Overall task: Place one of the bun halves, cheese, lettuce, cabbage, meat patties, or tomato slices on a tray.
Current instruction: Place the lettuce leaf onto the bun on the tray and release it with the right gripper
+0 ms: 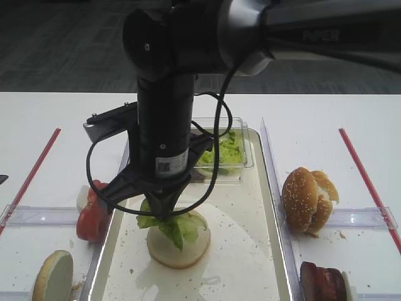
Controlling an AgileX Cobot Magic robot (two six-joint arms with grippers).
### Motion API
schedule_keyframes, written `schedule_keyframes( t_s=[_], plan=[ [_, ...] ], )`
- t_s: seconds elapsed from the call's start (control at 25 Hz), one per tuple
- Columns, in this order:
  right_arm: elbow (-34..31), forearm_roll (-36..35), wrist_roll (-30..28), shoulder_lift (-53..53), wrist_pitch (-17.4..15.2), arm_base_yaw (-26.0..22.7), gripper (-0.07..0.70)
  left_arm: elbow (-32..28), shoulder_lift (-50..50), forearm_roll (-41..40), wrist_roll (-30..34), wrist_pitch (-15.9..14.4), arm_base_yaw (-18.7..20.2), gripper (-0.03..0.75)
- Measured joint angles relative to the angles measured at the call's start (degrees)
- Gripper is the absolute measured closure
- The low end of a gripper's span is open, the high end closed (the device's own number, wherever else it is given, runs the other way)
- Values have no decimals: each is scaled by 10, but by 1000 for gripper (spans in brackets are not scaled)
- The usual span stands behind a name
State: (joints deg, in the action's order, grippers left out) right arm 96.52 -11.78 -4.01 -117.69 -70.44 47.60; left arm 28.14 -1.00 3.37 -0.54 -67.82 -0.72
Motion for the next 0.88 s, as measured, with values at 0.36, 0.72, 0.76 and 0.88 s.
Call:
schedule_keyframes(
  t_s=[0.36, 0.72, 0.76, 0.88],
  plan=[
    [-2, -8, -15, -22, 4, 0, 575, 0, 0, 0, 0, 0, 0, 136],
    [-3, -3, -15, -43, 5, 0, 575, 0, 0, 0, 0, 0, 0, 136],
    [-3, 0, -15, -46, 5, 0, 575, 0, 0, 0, 0, 0, 0, 136],
    [-3, 18, -8, -46, 5, 0, 575, 0, 0, 0, 0, 0, 0, 136]
  ],
)
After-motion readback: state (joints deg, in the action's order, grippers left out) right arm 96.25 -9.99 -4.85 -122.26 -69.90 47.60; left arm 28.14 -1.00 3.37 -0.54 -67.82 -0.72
